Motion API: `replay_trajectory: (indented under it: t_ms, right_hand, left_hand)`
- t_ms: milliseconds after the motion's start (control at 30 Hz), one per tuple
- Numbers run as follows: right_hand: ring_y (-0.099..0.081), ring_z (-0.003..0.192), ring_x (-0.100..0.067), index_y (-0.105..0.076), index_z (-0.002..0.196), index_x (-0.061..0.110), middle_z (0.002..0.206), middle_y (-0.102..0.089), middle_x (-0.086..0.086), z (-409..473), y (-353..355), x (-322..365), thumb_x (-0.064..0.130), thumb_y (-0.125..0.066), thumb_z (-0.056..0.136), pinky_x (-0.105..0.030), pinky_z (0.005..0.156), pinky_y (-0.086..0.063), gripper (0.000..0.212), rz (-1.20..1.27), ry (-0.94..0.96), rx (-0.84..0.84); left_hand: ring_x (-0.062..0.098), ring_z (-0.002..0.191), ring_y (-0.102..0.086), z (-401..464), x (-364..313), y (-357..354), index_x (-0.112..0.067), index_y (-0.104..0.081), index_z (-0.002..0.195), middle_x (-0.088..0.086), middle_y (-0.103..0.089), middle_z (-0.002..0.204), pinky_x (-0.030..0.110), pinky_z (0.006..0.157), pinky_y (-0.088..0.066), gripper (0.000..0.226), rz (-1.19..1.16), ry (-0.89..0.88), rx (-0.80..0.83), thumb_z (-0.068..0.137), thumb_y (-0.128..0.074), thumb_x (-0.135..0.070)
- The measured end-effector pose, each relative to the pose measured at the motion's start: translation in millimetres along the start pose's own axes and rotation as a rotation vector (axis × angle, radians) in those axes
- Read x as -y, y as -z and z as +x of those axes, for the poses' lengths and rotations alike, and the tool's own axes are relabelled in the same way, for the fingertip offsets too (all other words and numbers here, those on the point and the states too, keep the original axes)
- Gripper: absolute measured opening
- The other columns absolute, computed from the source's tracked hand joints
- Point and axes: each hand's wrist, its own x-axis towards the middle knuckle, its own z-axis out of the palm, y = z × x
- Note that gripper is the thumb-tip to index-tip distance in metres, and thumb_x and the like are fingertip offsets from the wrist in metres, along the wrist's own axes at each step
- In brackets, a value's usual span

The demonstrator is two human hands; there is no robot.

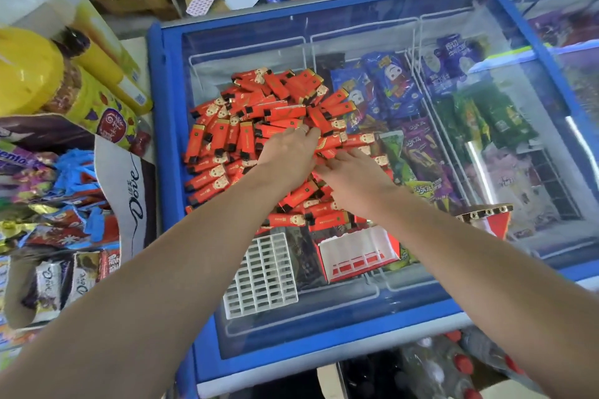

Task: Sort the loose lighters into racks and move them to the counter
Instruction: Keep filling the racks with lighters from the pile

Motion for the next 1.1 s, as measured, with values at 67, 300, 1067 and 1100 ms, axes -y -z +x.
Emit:
replay_trajectory:
  t_ms: [67,300,1067,1100]
  right_hand:
    - [-0.053,0.124,-0.026,-0.046,0.146,0.015,0.132,-0.063,-0.004,-3.5,-2.1,-2.4,0.019,-0.062,0.095,-0.038,0.108,-0.035,0.054,0.012,0.002,0.012]
    - [-0.058,0.113,-0.024,-0.059,0.131,0.015,0.126,-0.059,-0.004,-12.5,-1.6,-13.3,0.014,-0.057,0.096,-0.037,0.096,-0.048,0.035,0.269,-0.09,0.099]
    - [-0.065,0.107,-0.037,-0.057,0.129,0.011,0.121,-0.061,-0.014,84.7,28.9,-22.8,0.033,-0.061,0.1,-0.04,0.075,-0.049,0.037,0.526,-0.67,-0.089]
    - [-0.065,0.107,-0.037,-0.056,0.13,0.009,0.123,-0.061,-0.015,85.8,29.3,-22.4,0.03,-0.061,0.101,-0.04,0.073,-0.047,0.037,0.498,-0.674,-0.077]
  left_hand:
    - [0.03,0.119,-0.059,4.3,-0.3,-2.0,-0.012,-0.047,0.138,0.009,-0.055,0.132,0.04,0.087,-0.05,0.042,-0.006,-0.003,0.006,0.103,-0.062,-0.027]
    - [0.032,0.115,-0.059,8.4,2.8,-1.7,-0.008,-0.05,0.131,0.012,-0.058,0.126,0.04,0.086,-0.047,0.029,-0.015,-0.011,-0.038,0.103,-0.055,-0.015]
    - [0.013,0.057,-0.052,4.7,88.5,22.6,-0.012,-0.052,0.13,0.003,-0.068,0.096,0.02,0.039,-0.039,0.023,-0.866,0.404,-0.144,0.109,-0.042,-0.015]
    - [0.013,0.056,-0.052,4.8,91.4,23.9,-0.016,-0.05,0.132,0.004,-0.069,0.098,0.019,0.038,-0.037,0.026,-0.846,0.372,-0.137,0.108,-0.041,-0.01]
